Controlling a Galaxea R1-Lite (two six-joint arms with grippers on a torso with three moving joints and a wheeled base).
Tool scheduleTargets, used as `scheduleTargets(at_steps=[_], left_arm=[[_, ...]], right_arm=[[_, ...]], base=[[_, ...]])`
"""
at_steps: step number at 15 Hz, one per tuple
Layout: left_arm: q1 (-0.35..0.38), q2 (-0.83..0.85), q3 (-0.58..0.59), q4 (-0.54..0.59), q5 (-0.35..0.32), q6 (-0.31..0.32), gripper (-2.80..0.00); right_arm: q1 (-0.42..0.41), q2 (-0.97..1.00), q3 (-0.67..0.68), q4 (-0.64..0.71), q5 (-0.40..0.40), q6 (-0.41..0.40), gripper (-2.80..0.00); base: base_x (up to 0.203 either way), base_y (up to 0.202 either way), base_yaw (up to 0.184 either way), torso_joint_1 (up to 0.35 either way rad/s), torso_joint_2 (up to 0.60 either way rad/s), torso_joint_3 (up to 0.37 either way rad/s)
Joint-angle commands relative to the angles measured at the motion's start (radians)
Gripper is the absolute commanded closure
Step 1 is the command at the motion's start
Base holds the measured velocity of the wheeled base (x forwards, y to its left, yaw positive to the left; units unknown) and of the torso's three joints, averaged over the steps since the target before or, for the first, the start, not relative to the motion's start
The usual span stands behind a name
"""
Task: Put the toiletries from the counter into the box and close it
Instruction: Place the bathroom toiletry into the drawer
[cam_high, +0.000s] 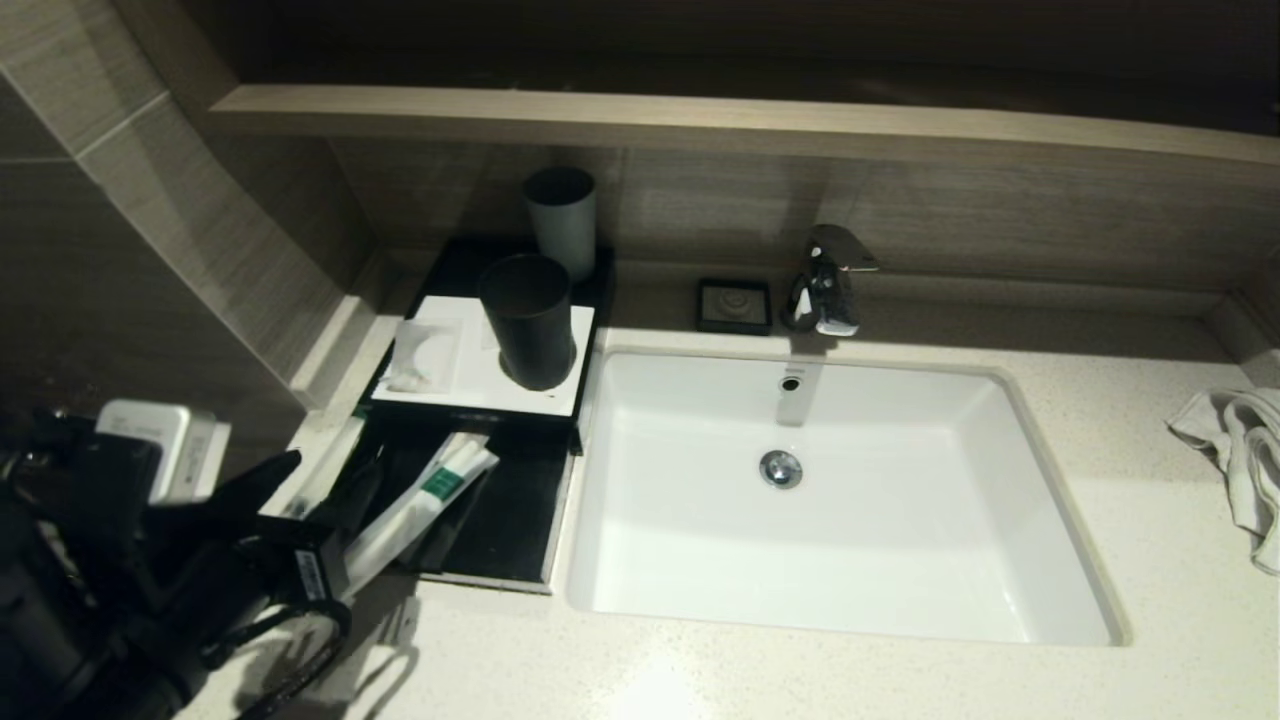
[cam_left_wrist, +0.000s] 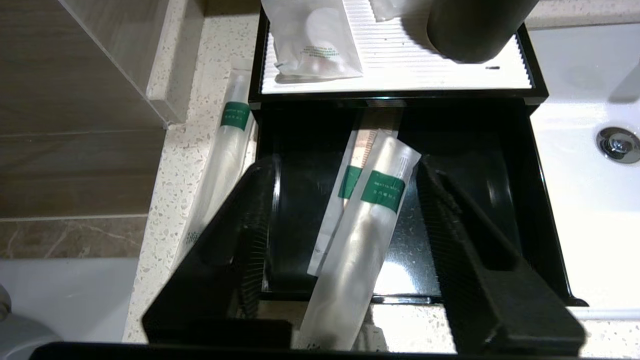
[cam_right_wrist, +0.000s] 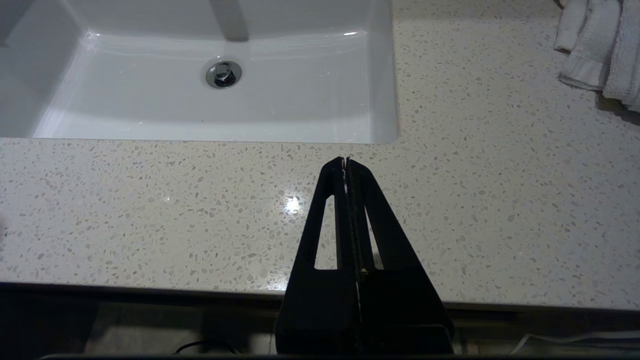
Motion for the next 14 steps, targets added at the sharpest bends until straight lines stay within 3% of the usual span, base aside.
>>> scheduleTargets(at_steps=[1,7,10,11,12,14], left_arm=[[0.000,0.016,0.002,-0.007,0.003,0.000,-2.80],[0.001,-0.022,-0.043,0.021,0.005,-0.005,-2.80],[0.001,-0.107,-0.095,0.266,0.003,-0.006,-2.80],[0.001,-0.134,-0.137,0.375,0.000,-0.009,-2.62],[0.001,-0.160,-0.182,0.477,-0.006,-0.012,0.00],[0.007,-0.199,-0.271,0.663,-0.026,-0.015,0.00]], right_arm=[[0.000,0.000,0.000,0.000,0.000,0.001,0.00],[0.000,0.000,0.000,0.000,0.000,0.001,0.00],[0.000,0.000,0.000,0.000,0.000,0.001,0.00],[0.000,0.000,0.000,0.000,0.000,0.001,0.00],[0.000,0.000,0.000,0.000,0.000,0.001,0.00],[0.000,0.000,0.000,0.000,0.000,0.001,0.00]], base=[[0.000,0.000,0.000,0.000,0.00,0.000],[0.000,0.000,0.000,0.000,0.00,0.000],[0.000,0.000,0.000,0.000,0.00,0.000],[0.000,0.000,0.000,0.000,0.00,0.000],[0.000,0.000,0.000,0.000,0.00,0.000],[0.000,0.000,0.000,0.000,0.00,0.000]])
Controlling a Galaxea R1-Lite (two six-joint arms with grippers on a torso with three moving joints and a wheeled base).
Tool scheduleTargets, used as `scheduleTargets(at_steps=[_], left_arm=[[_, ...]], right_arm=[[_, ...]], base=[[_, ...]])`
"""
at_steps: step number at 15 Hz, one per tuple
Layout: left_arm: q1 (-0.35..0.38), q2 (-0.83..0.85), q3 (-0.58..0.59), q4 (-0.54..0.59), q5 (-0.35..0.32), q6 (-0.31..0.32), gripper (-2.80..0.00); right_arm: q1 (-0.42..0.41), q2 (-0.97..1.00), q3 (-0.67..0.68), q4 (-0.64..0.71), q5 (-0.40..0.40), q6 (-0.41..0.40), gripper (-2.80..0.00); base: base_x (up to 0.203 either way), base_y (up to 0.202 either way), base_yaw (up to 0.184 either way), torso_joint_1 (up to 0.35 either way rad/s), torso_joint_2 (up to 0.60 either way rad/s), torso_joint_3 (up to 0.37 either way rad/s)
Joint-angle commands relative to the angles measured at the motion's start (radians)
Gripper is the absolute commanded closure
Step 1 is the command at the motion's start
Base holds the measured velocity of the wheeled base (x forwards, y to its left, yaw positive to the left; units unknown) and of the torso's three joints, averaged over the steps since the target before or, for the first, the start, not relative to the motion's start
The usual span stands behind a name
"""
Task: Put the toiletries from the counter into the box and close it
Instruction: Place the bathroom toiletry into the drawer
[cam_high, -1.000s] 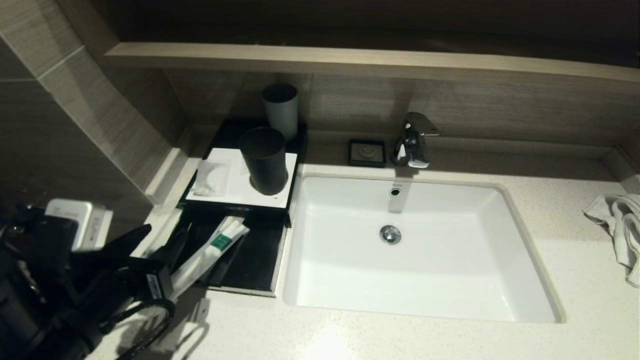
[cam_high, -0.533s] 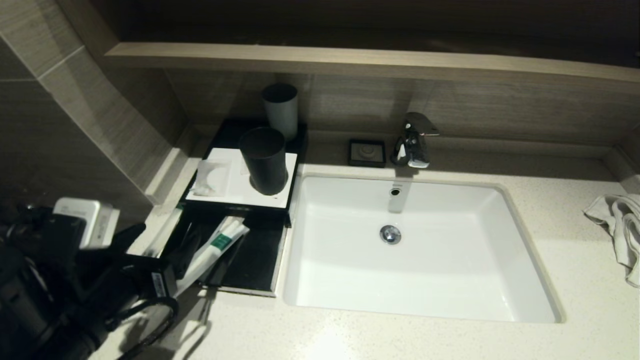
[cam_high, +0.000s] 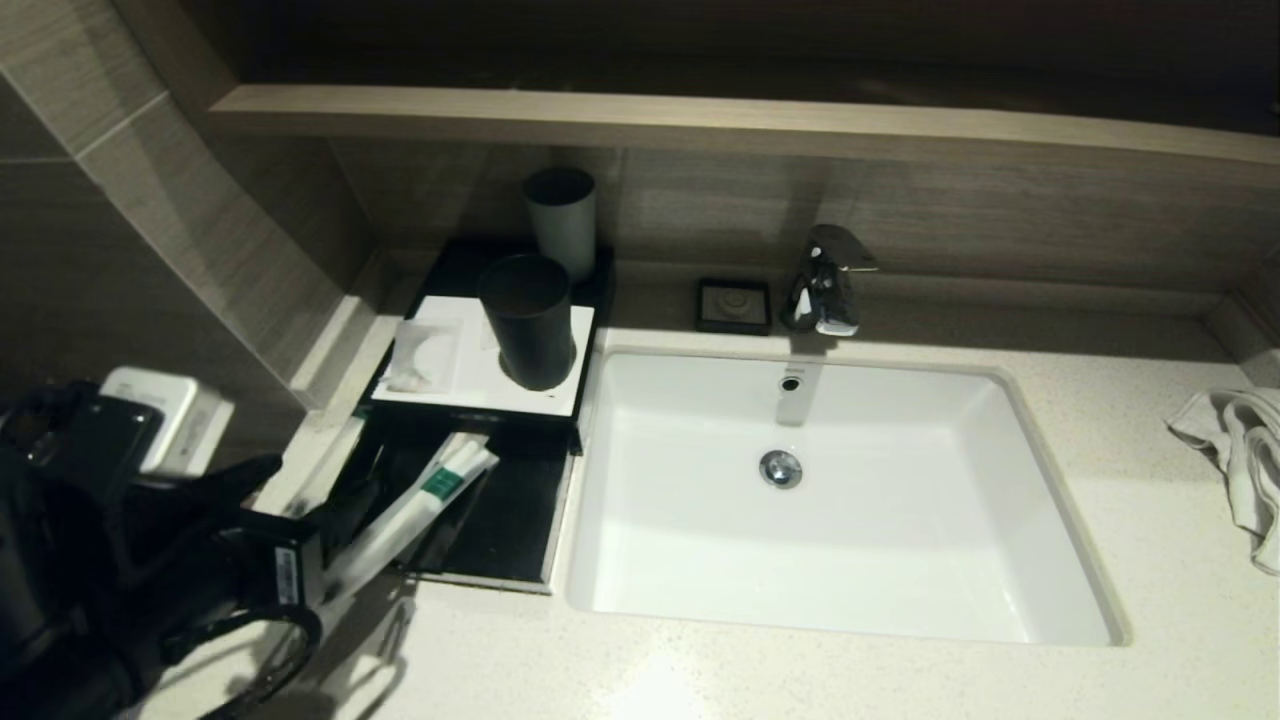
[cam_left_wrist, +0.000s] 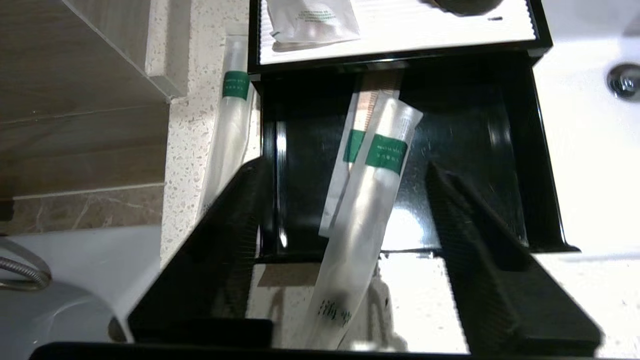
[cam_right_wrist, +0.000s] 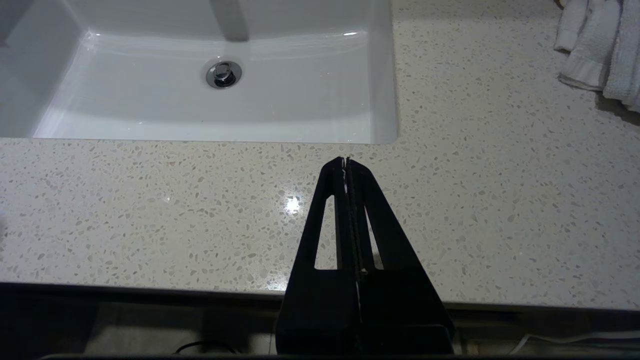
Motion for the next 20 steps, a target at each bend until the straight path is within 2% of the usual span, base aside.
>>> scheduleTargets(at_steps=[1,3,6,7,9,11,15,18,20], left_arm=[[0.010,-0.068,-0.111,0.242,-0.007,-0.001,0.00],[0.016,-0.092,-0.200,0.416,-0.016,0.000,0.00],[0.020,-0.119,-0.293,0.672,-0.072,0.007,0.00],[0.020,-0.129,-0.320,0.769,-0.109,0.009,0.00],[0.034,-0.143,-0.352,0.892,-0.213,0.012,0.00],[0.061,-0.123,-0.350,0.912,-0.253,0.014,0.00],[0.167,-0.048,-0.356,0.913,-0.358,0.024,0.00],[0.235,0.009,-0.352,0.914,-0.453,0.081,0.00],[0.274,0.035,-0.359,0.906,-0.480,0.098,0.00]], right_arm=[[0.000,0.000,0.000,0.000,0.000,0.001,0.00],[0.000,0.000,0.000,0.000,0.000,0.001,0.00],[0.000,0.000,0.000,0.000,0.000,0.001,0.00],[0.000,0.000,0.000,0.000,0.000,0.001,0.00],[0.000,0.000,0.000,0.000,0.000,0.001,0.00],[0.000,0.000,0.000,0.000,0.000,0.001,0.00],[0.000,0.000,0.000,0.000,0.000,0.001,0.00],[0.000,0.000,0.000,0.000,0.000,0.001,0.00],[0.000,0.000,0.000,0.000,-0.001,0.001,0.00]], base=[[0.000,0.000,0.000,0.000,0.00,0.000],[0.000,0.000,0.000,0.000,0.00,0.000],[0.000,0.000,0.000,0.000,0.00,0.000],[0.000,0.000,0.000,0.000,0.00,0.000],[0.000,0.000,0.000,0.000,0.00,0.000],[0.000,0.000,0.000,0.000,0.00,0.000],[0.000,0.000,0.000,0.000,0.00,0.000],[0.000,0.000,0.000,0.000,0.00,0.000],[0.000,0.000,0.000,0.000,0.00,0.000]])
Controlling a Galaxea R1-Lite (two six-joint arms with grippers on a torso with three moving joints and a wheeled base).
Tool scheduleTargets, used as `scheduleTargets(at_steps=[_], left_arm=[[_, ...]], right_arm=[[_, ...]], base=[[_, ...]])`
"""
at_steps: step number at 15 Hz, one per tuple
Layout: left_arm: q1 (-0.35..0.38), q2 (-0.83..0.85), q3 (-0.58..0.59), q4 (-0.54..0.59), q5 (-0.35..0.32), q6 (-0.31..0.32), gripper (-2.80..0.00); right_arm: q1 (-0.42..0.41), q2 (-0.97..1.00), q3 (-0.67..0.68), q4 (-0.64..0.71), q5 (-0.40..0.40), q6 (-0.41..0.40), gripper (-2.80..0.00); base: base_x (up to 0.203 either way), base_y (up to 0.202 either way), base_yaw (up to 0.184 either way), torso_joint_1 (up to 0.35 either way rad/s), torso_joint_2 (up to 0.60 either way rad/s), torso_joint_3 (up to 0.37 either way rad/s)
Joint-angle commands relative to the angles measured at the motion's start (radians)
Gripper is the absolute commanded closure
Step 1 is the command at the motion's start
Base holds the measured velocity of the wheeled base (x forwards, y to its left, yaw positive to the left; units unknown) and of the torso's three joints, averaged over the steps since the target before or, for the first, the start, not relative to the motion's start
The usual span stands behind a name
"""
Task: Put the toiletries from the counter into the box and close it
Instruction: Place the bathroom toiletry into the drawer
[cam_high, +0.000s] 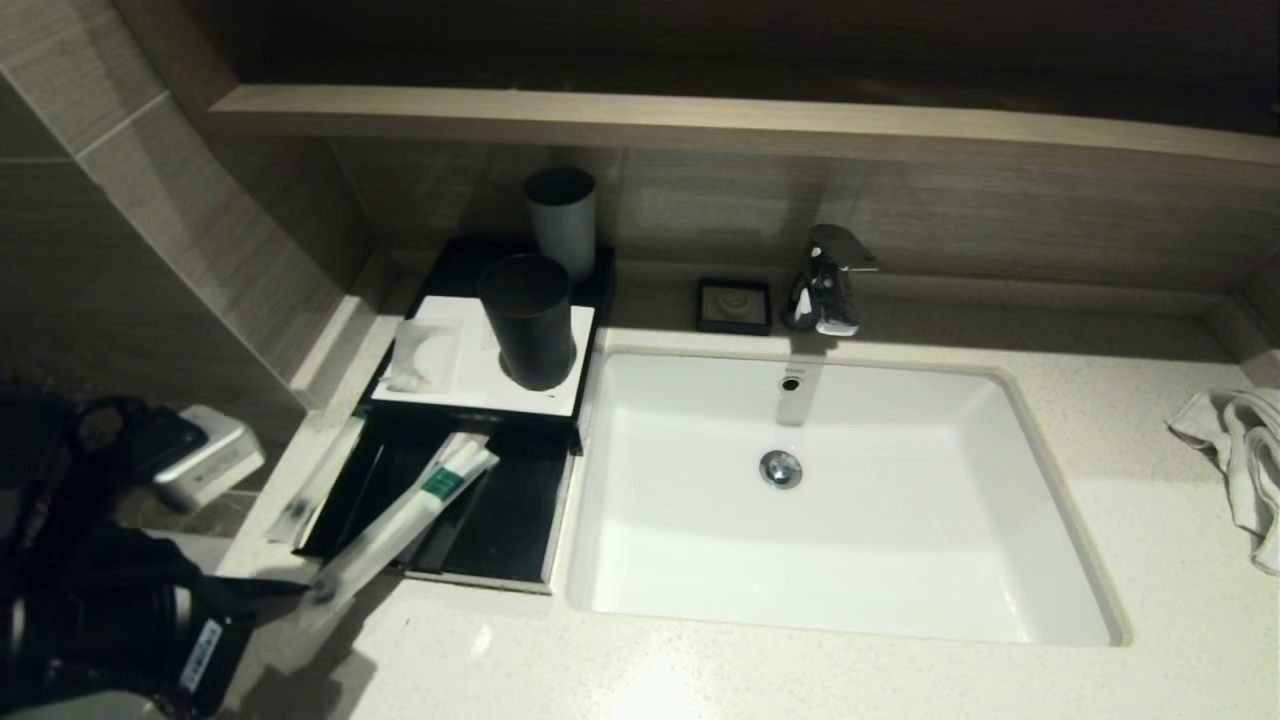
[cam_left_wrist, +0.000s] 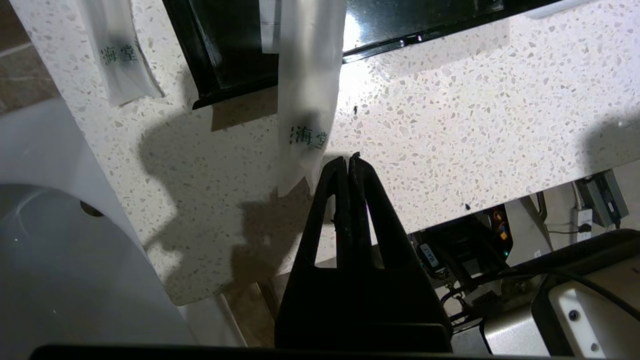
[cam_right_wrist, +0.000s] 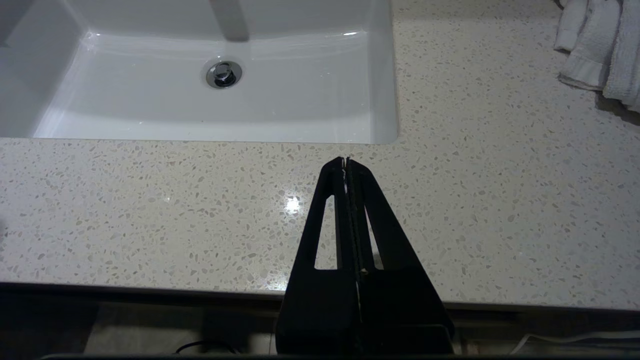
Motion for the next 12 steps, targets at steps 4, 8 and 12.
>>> scheduleTargets(at_steps=[4,8,12], left_arm=[[0.070,0.084,-0.007,-0.013,-0.025,0.055,0.00],[0.113,0.115,-0.022,-0.023,-0.040,0.111,0.00],[0.117,0.117,-0.037,-0.021,-0.065,0.128,-2.80]], right_arm=[[0.000,0.000,0.000,0.000,0.000,0.000,0.00],[0.000,0.000,0.000,0.000,0.000,0.000,0.00],[0.000,0.000,0.000,0.000,0.000,0.000,0.00]], base=[[0.000,0.000,0.000,0.000,0.00,0.000],[0.000,0.000,0.000,0.000,0.00,0.000],[0.000,0.000,0.000,0.000,0.00,0.000]])
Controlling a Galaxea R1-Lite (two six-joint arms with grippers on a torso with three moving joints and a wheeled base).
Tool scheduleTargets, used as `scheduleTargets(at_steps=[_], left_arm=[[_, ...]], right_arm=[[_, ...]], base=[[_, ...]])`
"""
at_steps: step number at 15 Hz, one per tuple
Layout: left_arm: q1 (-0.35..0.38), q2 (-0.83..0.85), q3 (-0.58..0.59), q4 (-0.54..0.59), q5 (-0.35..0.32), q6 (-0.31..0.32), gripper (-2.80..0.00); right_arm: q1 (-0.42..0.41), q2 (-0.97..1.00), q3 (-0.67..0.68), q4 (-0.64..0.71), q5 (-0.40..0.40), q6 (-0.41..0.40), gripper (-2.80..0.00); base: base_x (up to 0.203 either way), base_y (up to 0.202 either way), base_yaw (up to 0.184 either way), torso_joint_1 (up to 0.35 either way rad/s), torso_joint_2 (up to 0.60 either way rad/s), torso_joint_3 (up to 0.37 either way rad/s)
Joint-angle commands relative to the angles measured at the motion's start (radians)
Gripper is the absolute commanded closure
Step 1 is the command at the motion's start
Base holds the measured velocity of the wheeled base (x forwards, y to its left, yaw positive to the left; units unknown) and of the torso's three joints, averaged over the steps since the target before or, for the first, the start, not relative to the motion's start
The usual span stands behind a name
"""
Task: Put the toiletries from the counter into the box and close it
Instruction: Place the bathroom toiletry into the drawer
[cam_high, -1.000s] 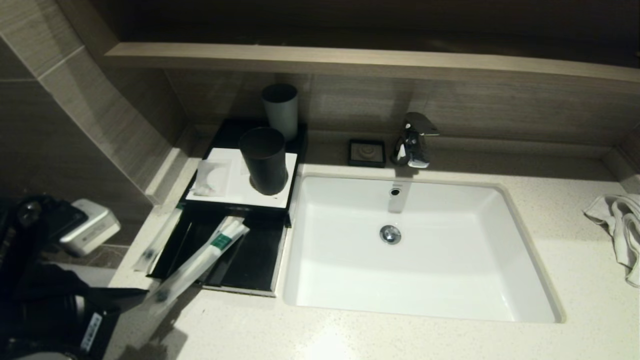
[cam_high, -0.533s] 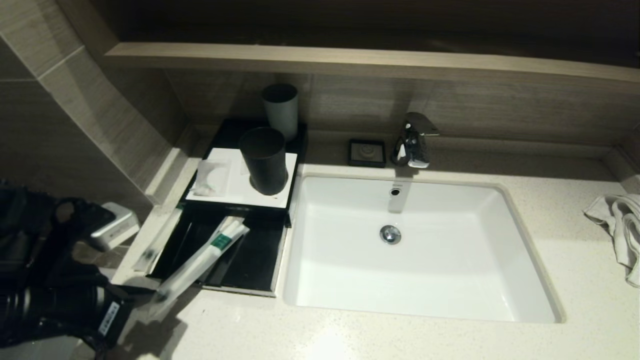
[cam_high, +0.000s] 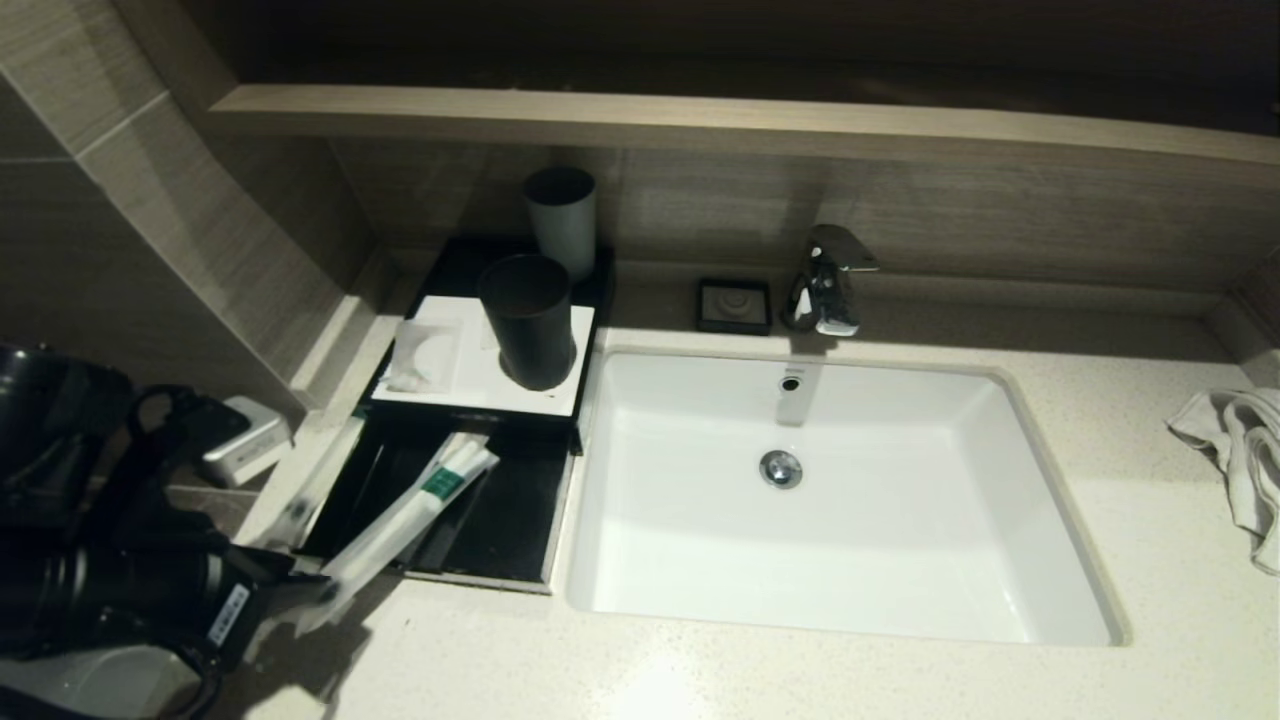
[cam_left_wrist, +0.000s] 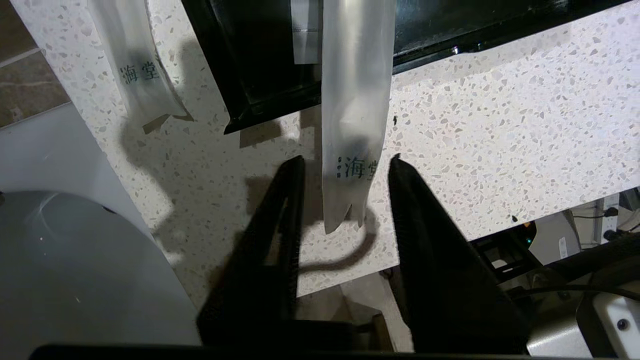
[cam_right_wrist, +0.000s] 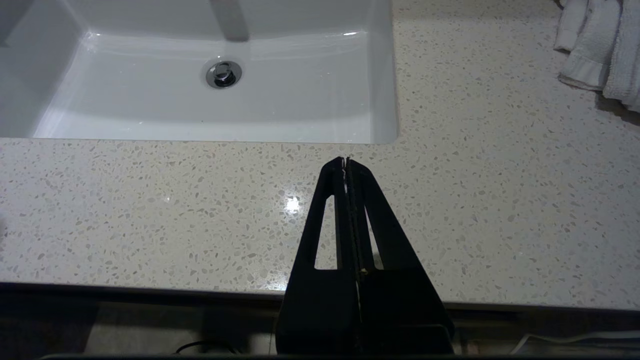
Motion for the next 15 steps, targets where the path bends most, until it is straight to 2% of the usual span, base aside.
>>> scheduleTargets(at_steps=[1,3,9,15], left_arm=[[0.001,0.005,-0.009,0.004,-0.003,0.004,-2.80],[0.001,0.000,-0.009,0.005,-0.011,0.004,-2.80],[0.001,-0.017,0.059,0.019,-0.033,0.071,-2.80],[0.001,0.005,0.062,0.006,-0.058,0.073,-2.80]], right_arm=[[0.000,0.000,0.000,0.000,0.000,0.001,0.00],[0.000,0.000,0.000,0.000,0.000,0.001,0.00],[0.000,0.000,0.000,0.000,0.000,0.001,0.00],[0.000,0.000,0.000,0.000,0.000,0.001,0.00]], base=[[0.000,0.000,0.000,0.000,0.00,0.000],[0.000,0.000,0.000,0.000,0.00,0.000],[0.000,0.000,0.000,0.000,0.00,0.000],[0.000,0.000,0.000,0.000,0.00,0.000]])
